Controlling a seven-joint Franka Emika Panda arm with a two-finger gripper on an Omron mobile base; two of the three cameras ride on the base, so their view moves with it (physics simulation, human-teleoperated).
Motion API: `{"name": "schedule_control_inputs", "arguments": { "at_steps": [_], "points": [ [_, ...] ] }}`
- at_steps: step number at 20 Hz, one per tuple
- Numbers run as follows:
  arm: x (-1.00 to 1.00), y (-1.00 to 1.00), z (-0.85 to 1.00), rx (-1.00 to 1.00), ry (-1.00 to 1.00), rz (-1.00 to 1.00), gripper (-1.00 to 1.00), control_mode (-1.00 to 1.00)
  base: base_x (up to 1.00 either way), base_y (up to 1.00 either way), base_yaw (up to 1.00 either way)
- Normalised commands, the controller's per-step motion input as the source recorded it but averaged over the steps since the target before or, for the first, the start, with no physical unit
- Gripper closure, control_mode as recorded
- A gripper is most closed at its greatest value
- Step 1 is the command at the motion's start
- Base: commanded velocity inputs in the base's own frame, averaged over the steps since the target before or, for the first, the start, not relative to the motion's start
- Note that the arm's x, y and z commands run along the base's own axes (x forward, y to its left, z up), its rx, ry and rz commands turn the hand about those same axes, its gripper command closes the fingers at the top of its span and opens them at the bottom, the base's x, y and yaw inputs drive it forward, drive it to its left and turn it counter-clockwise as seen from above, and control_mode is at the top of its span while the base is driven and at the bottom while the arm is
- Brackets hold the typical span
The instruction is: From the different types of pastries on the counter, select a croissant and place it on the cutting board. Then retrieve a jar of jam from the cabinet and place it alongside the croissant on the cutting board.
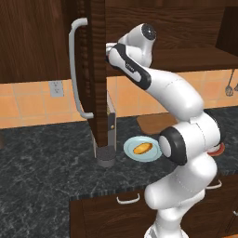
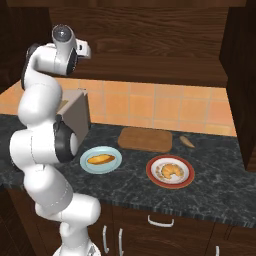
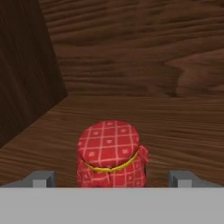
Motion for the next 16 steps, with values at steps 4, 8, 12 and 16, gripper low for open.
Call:
{"name": "schedule_control_inputs", "arguments": {
  "at_steps": [4,8,12,16],
  "points": [
    [0.26,0.00,-0.07,0.00,0.01,0.03,-1.00,-1.00,0.00,0.00,0.00],
    [0.23,0.00,-0.02,0.00,0.00,0.04,-1.00,-1.00,0.00,0.00,0.00],
    [0.15,0.07,-0.01,0.00,0.00,0.02,1.00,-1.00,0.00,0.00,0.00],
    [0.02,0.00,0.00,0.00,0.00,0.00,1.00,-1.00,0.00,0.00,0.00]
  ]
}}
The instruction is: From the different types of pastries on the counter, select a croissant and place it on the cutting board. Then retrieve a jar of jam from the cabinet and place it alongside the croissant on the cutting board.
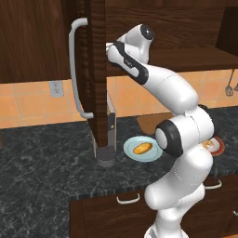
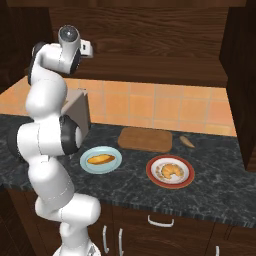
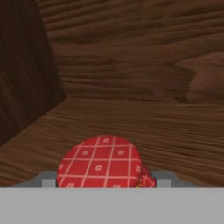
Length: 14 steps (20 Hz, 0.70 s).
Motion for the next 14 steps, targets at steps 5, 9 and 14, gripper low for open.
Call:
{"name": "schedule_control_inputs", "arguments": {
  "at_steps": [5,9,14],
  "points": [
    [-0.18,-0.16,0.00,0.00,-0.03,-0.02,1.00,-1.00,0.00,0.00,0.00],
    [-0.16,-0.17,0.00,0.00,-0.09,0.00,1.00,-1.00,0.00,0.00,0.00],
    [-0.37,-0.03,0.00,0.00,-0.03,0.00,1.00,-1.00,0.00,0.00,0.00]
  ]
}}
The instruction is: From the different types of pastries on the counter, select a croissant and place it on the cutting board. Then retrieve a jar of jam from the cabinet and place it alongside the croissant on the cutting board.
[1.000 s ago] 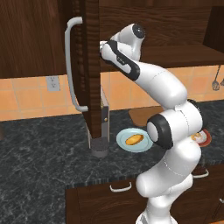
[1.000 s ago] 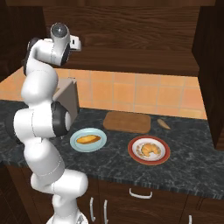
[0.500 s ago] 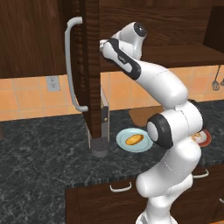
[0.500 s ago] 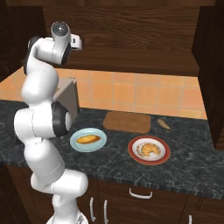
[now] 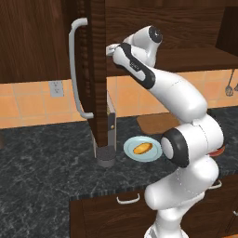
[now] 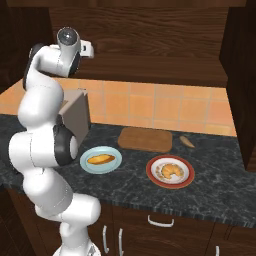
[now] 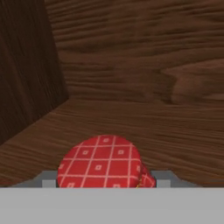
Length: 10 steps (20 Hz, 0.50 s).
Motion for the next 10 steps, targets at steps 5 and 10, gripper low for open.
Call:
{"name": "schedule_control_inputs", "arguments": {
  "at_steps": [5,10],
  "points": [
    [-0.44,-0.03,0.01,0.00,0.00,0.00,1.00,-1.00,0.00,0.00,0.00],
    [-0.48,-0.32,0.13,0.00,0.00,0.00,1.00,-1.00,0.00,0.00,0.00]
  ]
}}
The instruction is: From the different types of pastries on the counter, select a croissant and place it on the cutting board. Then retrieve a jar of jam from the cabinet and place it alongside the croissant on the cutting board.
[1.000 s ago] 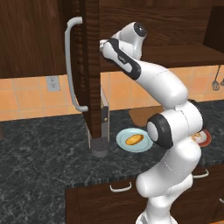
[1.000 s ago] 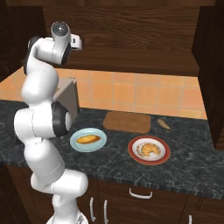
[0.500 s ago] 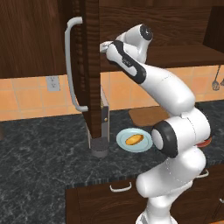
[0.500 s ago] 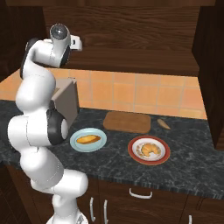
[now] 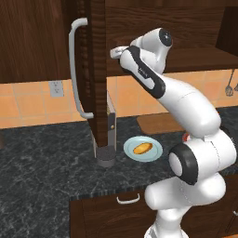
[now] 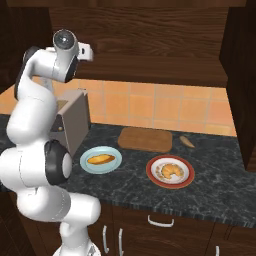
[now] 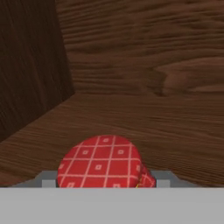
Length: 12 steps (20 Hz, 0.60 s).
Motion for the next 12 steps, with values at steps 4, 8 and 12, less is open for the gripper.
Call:
{"name": "schedule_control_inputs", "arguments": {
  "at_steps": [4,8,12],
  "points": [
    [-0.62,-0.46,0.16,0.00,0.00,-0.01,1.00,-1.00,0.00,0.00,0.00],
    [-0.71,-0.39,0.11,0.00,0.00,-0.01,1.00,-1.00,0.00,0.00,0.00],
    [-0.69,-0.36,0.03,0.00,0.03,-0.02,1.00,-1.00,0.00,0.00,0.00]
  ]
}}
